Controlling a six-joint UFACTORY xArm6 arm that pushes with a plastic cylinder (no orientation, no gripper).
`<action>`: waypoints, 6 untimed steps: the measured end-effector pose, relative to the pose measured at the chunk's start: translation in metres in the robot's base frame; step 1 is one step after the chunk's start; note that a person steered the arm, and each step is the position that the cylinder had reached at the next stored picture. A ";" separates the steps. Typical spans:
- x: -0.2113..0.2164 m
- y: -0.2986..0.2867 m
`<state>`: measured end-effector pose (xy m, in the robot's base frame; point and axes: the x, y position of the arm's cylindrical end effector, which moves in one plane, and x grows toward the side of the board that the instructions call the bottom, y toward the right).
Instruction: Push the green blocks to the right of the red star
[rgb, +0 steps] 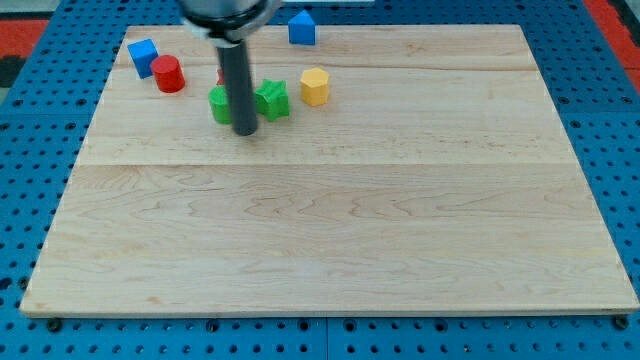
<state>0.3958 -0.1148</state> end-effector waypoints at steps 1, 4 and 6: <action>0.000 -0.047; -0.064 0.081; -0.031 0.089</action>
